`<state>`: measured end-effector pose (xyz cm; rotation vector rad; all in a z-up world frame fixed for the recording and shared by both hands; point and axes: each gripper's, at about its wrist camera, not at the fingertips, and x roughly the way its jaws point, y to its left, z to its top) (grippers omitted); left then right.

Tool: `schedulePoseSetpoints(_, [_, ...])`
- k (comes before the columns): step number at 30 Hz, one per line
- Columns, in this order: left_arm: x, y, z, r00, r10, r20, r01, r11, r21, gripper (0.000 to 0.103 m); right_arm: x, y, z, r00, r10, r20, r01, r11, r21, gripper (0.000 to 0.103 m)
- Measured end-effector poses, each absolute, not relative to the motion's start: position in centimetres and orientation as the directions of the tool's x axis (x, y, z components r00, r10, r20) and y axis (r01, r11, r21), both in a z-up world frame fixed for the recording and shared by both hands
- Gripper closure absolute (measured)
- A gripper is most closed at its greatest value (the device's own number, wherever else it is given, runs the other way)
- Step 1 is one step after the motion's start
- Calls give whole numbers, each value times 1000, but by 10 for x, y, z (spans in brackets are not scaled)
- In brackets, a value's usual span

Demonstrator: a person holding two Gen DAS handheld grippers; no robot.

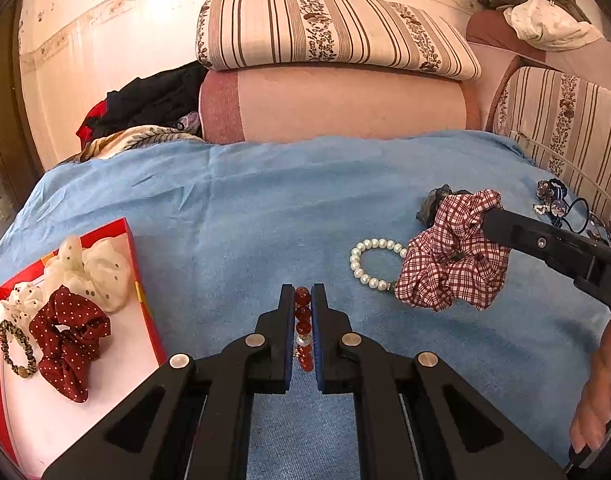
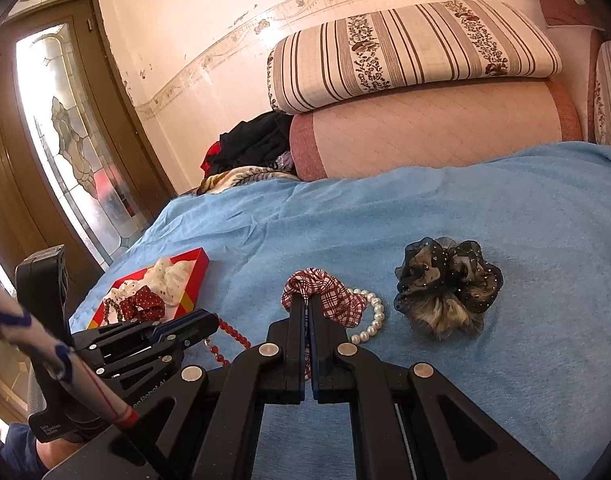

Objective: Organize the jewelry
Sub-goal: 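Carry the red bead bracelet and plaid scrunchie over the red box with both tools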

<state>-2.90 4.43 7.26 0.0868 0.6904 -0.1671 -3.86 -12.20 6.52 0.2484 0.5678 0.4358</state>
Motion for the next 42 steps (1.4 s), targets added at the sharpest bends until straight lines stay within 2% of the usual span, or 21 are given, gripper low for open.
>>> schedulePoseSetpoints(22, [-43, 51, 93, 805, -110, -583, 158, 987, 31, 96, -61, -104, 81, 776, 457, -435, -324, 880, 346, 101])
schedulePoseSetpoints(42, [-69, 113, 124, 850, -76, -521, 69, 997, -33, 96, -100, -49, 90, 741, 490, -460, -352, 866, 356, 101])
